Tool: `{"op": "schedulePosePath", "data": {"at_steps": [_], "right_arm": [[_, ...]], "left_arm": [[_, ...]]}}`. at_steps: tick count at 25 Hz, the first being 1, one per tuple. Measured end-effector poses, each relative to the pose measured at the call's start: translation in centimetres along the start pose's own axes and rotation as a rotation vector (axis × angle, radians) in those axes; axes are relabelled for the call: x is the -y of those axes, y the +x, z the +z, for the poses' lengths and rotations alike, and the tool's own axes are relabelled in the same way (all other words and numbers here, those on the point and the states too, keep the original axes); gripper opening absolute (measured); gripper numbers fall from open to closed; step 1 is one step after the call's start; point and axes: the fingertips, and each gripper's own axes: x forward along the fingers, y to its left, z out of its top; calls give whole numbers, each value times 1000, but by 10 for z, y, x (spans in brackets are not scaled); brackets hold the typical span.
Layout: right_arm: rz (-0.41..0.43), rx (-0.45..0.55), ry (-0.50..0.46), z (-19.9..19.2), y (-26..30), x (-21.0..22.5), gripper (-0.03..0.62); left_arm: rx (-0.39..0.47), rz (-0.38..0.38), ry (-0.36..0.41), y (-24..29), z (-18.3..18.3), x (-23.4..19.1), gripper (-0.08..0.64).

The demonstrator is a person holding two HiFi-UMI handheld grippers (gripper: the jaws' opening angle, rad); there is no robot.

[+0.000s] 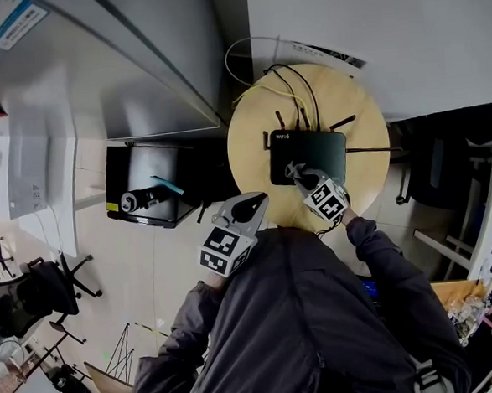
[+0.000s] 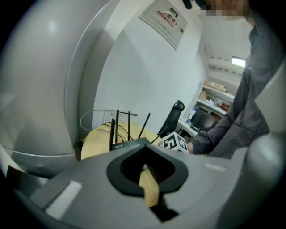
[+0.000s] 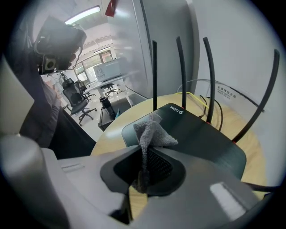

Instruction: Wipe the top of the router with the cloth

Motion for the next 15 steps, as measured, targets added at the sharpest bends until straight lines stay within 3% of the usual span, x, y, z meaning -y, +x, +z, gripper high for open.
{"op": "schedulePosePath", "data": {"at_steps": [8, 11, 15], "right_arm": [[27, -9, 7, 4, -4, 11, 29], [-63, 29, 42, 12, -10, 59, 29], [-160, -1, 24, 22, -10, 117, 29]], "left_arm": [[13, 5, -2, -3, 2, -4, 0], [16, 13, -8, -6, 0, -5, 0], [19, 25, -11, -10, -2, -4, 0]]}}
